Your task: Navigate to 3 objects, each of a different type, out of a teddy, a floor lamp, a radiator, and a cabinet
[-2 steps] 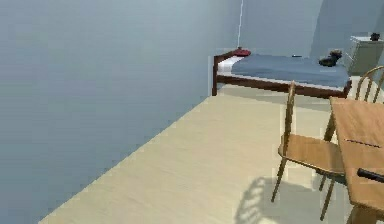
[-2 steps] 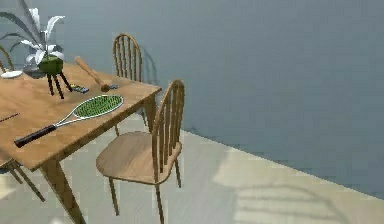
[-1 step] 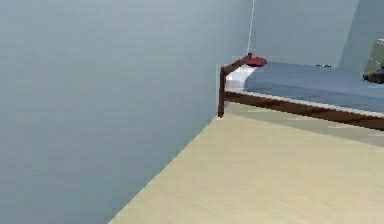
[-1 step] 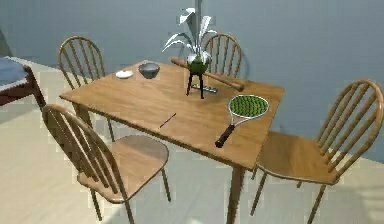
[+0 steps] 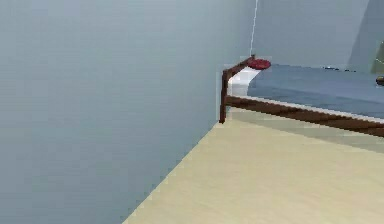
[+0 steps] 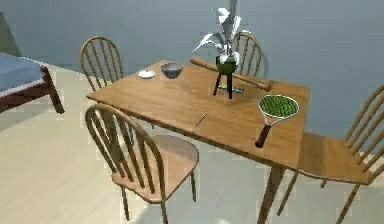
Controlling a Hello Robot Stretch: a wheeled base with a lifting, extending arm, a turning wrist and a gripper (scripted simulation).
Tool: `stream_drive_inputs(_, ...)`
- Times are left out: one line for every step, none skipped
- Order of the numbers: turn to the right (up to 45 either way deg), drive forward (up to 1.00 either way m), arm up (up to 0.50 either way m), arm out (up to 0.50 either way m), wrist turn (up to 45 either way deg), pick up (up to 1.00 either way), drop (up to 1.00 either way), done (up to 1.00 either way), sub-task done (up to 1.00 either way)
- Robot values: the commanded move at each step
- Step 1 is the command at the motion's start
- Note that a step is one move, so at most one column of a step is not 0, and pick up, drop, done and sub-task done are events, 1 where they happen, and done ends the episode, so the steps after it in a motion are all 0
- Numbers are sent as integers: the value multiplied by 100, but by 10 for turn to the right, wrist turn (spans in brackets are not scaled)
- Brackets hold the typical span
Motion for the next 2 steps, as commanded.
stream_drive_inputs(270, 0, 0, 0, 0, 0, 0, 0, 0)
stream_drive_inputs(0, 100, 0, 0, 0, 0, 0, 0, 0)
